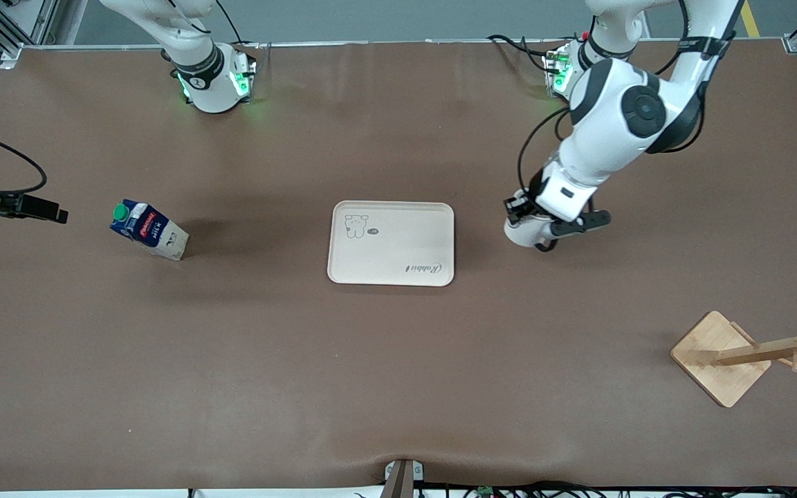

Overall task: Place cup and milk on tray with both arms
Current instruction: 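Lift the mug off the stand with the left gripper toward the tray, then lower the mug onto the tray while the right gripper grasps the carton, then open the left gripper and withdraw while the right gripper lifts the carton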

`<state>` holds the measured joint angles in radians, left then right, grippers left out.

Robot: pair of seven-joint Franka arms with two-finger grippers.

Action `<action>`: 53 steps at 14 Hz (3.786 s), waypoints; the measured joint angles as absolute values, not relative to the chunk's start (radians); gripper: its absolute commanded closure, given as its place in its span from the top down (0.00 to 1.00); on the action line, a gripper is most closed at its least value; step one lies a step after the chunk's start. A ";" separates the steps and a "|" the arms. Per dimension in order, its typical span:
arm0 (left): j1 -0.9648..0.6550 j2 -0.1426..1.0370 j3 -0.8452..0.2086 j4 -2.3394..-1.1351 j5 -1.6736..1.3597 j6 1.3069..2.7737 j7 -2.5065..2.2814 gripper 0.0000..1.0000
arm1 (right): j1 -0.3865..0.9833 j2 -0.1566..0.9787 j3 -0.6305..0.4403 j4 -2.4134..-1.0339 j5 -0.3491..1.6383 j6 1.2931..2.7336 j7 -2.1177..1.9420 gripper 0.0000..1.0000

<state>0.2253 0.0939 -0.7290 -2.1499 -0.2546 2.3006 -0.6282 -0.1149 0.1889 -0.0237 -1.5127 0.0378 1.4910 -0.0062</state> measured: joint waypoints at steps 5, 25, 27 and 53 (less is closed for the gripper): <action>0.089 0.211 -0.730 -2.081 -0.129 2.244 -0.898 0.00 | -0.113 0.242 -0.023 -1.513 0.036 1.525 -0.006 1.00; -0.337 0.726 -0.533 -1.625 0.177 2.202 -1.391 0.00 | -0.108 0.035 -0.019 -2.108 0.015 1.930 0.210 1.00; -0.338 0.735 -0.533 -1.625 0.177 2.198 -1.393 0.00 | -0.101 0.028 -0.016 -2.131 0.015 1.946 0.253 1.00; -0.068 0.438 -0.532 -1.363 0.177 1.639 -0.832 1.00 | 0.164 0.140 -0.005 -1.777 0.053 1.697 0.320 0.14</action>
